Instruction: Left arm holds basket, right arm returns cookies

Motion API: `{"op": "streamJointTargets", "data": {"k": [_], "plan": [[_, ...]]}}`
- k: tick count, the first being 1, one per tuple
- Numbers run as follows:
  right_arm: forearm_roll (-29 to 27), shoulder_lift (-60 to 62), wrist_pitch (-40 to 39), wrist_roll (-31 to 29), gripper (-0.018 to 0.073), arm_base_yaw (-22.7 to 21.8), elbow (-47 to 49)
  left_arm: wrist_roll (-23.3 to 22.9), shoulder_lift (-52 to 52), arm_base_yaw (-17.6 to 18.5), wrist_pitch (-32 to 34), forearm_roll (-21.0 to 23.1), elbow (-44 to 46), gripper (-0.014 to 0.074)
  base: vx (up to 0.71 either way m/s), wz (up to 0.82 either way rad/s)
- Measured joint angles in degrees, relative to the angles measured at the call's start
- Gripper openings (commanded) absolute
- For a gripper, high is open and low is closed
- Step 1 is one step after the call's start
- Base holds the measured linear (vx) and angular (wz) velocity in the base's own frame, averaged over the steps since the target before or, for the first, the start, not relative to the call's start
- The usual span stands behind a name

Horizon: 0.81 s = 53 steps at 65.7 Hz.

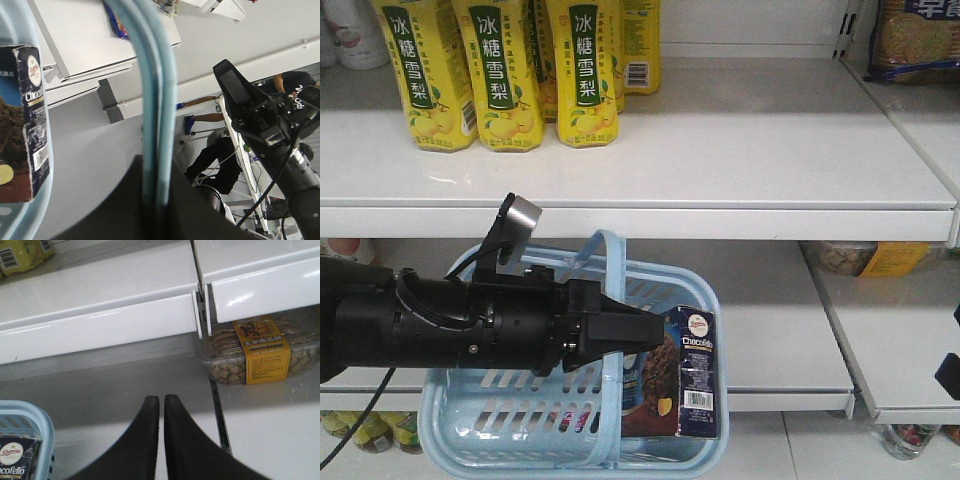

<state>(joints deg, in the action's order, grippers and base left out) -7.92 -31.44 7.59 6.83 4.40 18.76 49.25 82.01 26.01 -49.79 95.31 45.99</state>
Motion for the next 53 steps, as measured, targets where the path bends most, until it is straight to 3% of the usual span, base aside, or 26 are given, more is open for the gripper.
{"op": "streamJointTargets", "data": {"k": [18, 43, 53], "plan": [[-0.1, -0.1, 0.2, 0.0, 0.0106, 0.0, 0.0, 0.0, 0.0, 0.0, 0.0, 0.0, 0.0, -0.0003, 0.00, 0.00], [-1.2, -0.1, 1.5, 0.0, 0.0407, 0.1, 0.0, 0.0, 0.0, 0.0, 0.0, 0.0, 0.0, -0.0003, 0.00, 0.00], [-2.8, -0.8, 1.9, 0.0, 0.0473, 4.2, 0.4, 0.0, 0.0, 0.0, 0.0, 0.0, 0.0, -0.0003, 0.00, 0.00]]}}
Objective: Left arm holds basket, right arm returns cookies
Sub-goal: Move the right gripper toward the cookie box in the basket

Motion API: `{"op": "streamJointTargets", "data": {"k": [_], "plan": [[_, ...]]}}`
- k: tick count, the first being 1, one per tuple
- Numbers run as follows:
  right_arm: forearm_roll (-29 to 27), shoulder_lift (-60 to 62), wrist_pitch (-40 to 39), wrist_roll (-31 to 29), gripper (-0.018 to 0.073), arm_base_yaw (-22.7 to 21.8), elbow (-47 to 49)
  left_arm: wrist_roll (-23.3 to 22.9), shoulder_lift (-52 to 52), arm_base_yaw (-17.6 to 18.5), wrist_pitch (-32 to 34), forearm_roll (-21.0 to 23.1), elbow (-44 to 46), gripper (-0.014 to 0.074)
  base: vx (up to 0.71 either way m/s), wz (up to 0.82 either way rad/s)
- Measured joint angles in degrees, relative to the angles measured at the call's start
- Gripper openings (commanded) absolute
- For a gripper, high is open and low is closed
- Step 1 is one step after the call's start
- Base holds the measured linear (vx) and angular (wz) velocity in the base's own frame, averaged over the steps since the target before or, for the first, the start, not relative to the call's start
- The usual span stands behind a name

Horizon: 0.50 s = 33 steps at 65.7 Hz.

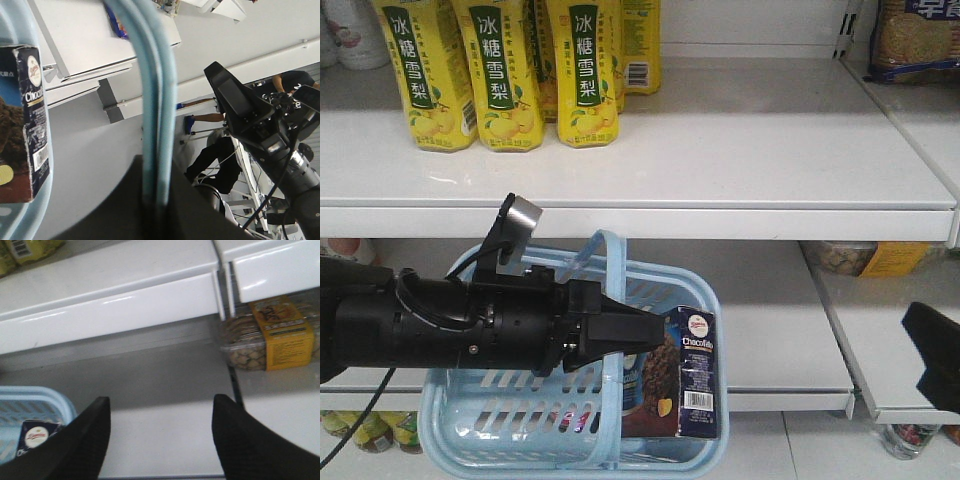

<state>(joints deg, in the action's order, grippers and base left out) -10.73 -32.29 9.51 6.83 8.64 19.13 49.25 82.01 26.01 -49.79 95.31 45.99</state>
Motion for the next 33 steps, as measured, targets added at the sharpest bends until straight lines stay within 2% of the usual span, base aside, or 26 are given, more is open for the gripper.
{"op": "streamJointTargets", "data": {"k": [16, 25, 33], "plan": [[-3.0, -10.1, 6.5, 0.0, 0.0477, 10.7, 7.6, 0.0, 0.0, 0.0, 0.0, 0.0, 0.0, -0.0003, 0.00, 0.00], [-8.3, -20.4, 12.9, -0.2, 0.0475, 12.0, 14.7, 0.0, 0.0, 0.0, 0.0, 0.0, 0.0, -0.0003, 0.00, 0.00], [-13.4, -29.0, 18.8, -4.4, 0.0475, 12.0, 20.6, 0.0, 0.0, 0.0, 0.0, 0.0, 0.0, -0.0003, 0.00, 0.00]]}}
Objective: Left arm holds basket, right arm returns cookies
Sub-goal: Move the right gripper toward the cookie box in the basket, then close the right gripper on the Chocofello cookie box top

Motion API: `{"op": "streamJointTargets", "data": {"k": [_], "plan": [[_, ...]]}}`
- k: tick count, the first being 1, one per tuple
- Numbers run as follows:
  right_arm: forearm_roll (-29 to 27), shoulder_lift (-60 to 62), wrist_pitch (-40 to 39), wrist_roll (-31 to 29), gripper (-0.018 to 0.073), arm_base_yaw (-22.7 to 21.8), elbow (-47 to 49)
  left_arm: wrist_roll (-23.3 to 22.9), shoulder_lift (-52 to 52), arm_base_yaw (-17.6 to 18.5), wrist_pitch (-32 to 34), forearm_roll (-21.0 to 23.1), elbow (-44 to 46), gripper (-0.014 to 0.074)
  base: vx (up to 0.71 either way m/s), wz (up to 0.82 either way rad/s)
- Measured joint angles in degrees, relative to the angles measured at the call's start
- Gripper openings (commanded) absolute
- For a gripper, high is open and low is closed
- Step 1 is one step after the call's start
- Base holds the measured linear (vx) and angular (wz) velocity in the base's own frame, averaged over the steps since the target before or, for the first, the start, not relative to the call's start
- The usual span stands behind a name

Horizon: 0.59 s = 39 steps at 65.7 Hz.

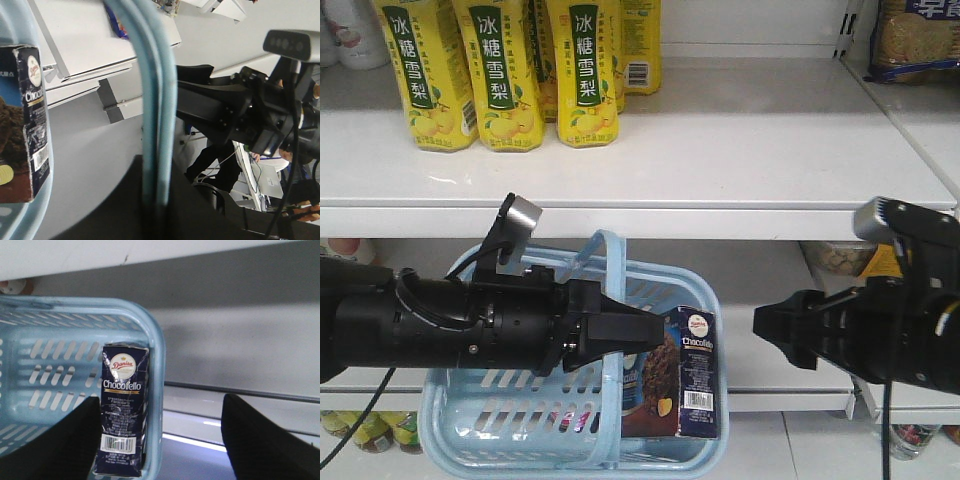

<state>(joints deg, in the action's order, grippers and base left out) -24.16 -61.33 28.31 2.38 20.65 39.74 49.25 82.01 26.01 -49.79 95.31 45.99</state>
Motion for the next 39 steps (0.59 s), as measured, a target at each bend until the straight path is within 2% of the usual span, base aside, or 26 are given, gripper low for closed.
{"op": "streamJointTargets", "data": {"k": [11, 24, 39], "plan": [[-11.6, -6.7, 3.8, -11.5, 0.0475, 0.0, 3.6, 0.0, 0.0, 0.0, 0.0, 0.0, 0.0, -0.0003, 0.00, 0.00], [-23.3, -11.4, 5.6, -21.2, 0.0477, 0.0, 3.8, 0.0, 0.0, 0.0, 0.0, 0.0, 0.0, -0.0003, 0.00, 0.00], [-28.7, -14.9, 6.2, -28.2, 0.0477, 0.2, 3.8, 0.0, 0.0, 0.0, 0.0, 0.0, 0.0, -0.0003, 0.00, 0.00]]}}
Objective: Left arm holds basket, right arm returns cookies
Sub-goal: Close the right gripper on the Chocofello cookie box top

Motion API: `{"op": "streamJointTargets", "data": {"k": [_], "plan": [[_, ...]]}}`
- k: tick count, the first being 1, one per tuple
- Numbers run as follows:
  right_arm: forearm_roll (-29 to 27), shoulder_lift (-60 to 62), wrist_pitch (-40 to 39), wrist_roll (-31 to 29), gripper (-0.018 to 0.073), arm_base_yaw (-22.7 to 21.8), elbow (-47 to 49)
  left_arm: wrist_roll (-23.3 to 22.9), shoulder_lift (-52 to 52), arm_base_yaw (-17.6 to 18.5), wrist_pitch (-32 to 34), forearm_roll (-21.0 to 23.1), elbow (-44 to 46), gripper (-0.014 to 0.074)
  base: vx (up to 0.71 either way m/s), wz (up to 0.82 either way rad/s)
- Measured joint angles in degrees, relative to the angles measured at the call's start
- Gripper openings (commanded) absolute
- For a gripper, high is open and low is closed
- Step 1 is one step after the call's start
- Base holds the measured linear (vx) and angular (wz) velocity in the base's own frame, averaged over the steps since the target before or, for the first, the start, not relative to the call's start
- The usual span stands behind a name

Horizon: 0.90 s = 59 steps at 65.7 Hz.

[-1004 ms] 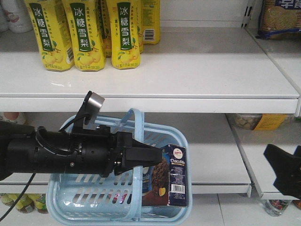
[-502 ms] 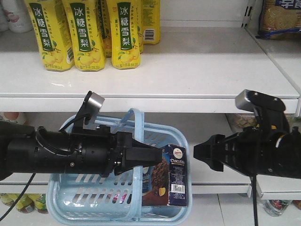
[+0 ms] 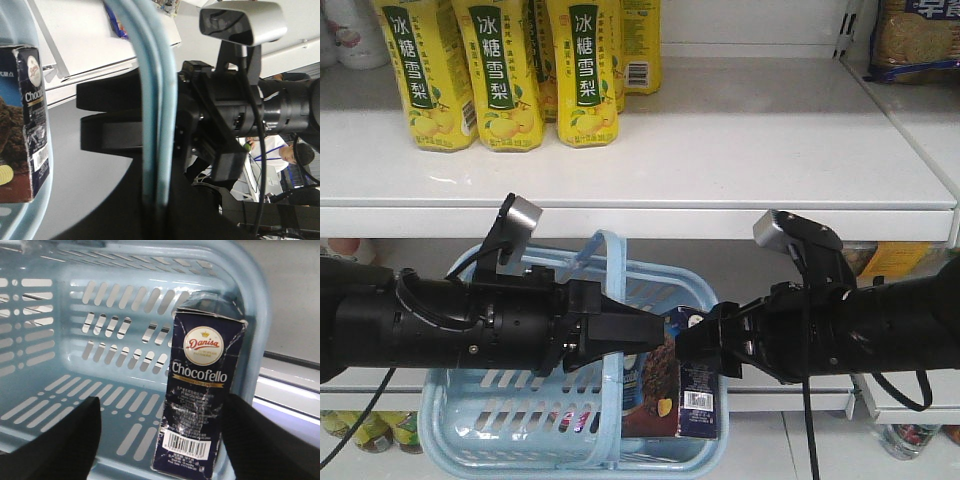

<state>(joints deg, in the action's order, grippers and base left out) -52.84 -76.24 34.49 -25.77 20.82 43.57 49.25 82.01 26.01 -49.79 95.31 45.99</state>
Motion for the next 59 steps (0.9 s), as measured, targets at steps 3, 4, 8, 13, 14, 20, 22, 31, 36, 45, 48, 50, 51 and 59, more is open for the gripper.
{"op": "streamJointTargets", "data": {"k": [3, 4, 8, 13, 14, 20, 22, 31, 36, 45, 48, 50, 51, 59], "plan": [[-0.2, -0.7, 0.0, -0.3, 0.0477, 0.0, 0.0, 0.0, 0.0, 0.0, 0.0, 0.0, 0.0, -0.0003, 0.00, 0.00], [-0.2, -1.0, 0.0, -0.4, 0.0477, 0.0, 0.0, 0.0, 0.0, 0.0, 0.0, 0.0, 0.0, -0.0003, 0.00, 0.00], [-0.2, -2.1, 0.0, -0.6, 0.0477, 0.0, 0.0, 0.0, 0.0, 0.0, 0.0, 0.0, 0.0, -0.0003, 0.00, 0.00], [-0.5, -3.4, 0.0, -1.5, 0.0477, 0.0, 0.0, 0.0, 0.0, 0.0, 0.0, 0.0, 0.0, -0.0003, 0.00, 0.00], [-0.6, -3.6, 0.0, -1.7, 0.0477, 0.0, 0.0, 0.0, 0.0, 0.0, 0.0, 0.0, 0.0, -0.0003, 0.00, 0.00], [-2.3, -4.5, 0.0, -3.4, 0.0480, 0.0, 0.0, 0.0, 0.0, 0.0, 0.0, 0.0, 0.0, -0.0003, 0.00, 0.00], [-3.0, -4.8, 0.0, -3.9, 0.0483, 0.0, 0.0, 0.0, 0.0, 0.0, 0.0, 0.0, 0.0, -0.0003, 0.00, 0.00], [-5.0, -5.9, -0.1, -6.1, 0.0496, 0.0, 0.1, 0.0, 0.0, 0.0, 0.0, 0.0, 0.0, -0.0003, 0.00, 0.00], [-5.3, -6.7, -0.4, -6.4, 0.0496, 0.0, 0.1, 0.0, 0.0, 0.0, 0.0, 0.0, 0.0, -0.0003, 0.00, 0.00], [-6.0, -8.1, -0.7, -7.5, 0.0496, 0.0, 0.2, 0.0, 0.0, 0.0, 0.0, 0.0, 0.0, -0.0003, 0.00, 0.00], [-6.4, -8.5, -0.7, -7.7, 0.0496, 0.0, 0.3, 0.0, 0.0, 0.0, 0.0, 0.0, 0.0, -0.0003, 0.00, 0.00], [-6.7, -8.8, -0.7, -8.1, 0.0496, 0.0, 0.3, 0.0, 0.0, 0.0, 0.1, 0.0, 0.0, -0.0003, 0.00, 0.00], [-6.9, -8.9, -0.7, -8.3, 0.0496, 0.0, 0.4, 0.0, 0.0, 0.0, 0.1, -0.1, 0.0, -0.0003, 0.00, 0.00], [-9.3, -10.0, -0.7, -10.9, 0.0496, 0.0, 0.4, 0.0, 0.0, 0.0, 0.2, -0.1, 0.0, -0.0003, 0.00, 0.00]]}}
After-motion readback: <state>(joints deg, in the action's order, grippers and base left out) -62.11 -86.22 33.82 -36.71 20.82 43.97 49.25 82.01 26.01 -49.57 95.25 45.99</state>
